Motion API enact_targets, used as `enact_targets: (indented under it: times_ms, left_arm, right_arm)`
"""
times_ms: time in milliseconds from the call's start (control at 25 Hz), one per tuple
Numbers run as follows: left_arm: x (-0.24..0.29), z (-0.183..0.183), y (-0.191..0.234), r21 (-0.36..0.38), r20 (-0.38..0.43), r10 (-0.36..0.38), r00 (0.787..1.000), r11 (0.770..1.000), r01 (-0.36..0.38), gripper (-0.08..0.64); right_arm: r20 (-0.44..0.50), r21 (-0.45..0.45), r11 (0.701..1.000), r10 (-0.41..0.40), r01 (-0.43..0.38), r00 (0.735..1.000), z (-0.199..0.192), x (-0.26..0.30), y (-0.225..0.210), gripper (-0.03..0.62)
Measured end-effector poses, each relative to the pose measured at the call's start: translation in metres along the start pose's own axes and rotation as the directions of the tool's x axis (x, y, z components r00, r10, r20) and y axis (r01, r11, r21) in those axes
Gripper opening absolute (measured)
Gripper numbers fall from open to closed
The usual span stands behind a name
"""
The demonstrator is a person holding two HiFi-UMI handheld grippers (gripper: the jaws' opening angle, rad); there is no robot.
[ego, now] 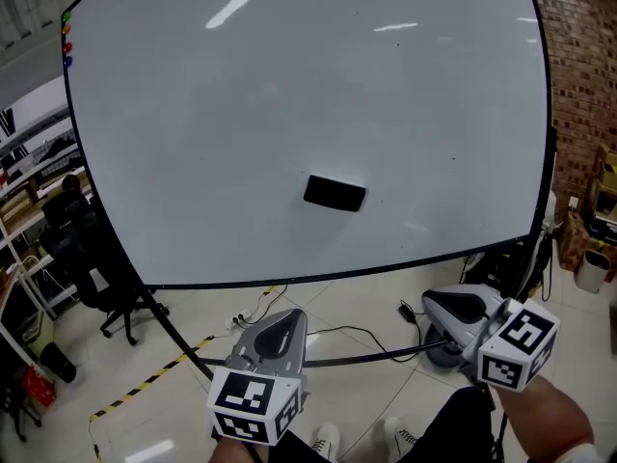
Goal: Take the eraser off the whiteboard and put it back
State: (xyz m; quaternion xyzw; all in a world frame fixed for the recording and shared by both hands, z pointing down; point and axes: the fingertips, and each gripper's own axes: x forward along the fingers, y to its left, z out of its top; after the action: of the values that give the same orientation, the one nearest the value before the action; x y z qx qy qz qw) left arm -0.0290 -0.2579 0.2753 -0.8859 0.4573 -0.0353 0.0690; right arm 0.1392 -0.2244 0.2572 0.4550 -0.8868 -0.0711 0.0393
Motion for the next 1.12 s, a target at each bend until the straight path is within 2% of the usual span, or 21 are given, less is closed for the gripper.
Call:
enact_targets:
  times_ms: [1120]
  left_arm:
    - [-0.0076, -0.006, 0.0022, -0.034, -0.002, 0.01, 1.0, 0.999, -0.01, 0.017]
  right_arm:
    - [-0.01, -0.014, 1.0, -0.006, 0.006, 1.0, -0.0035, -0.0013, 0.0025, 0.002]
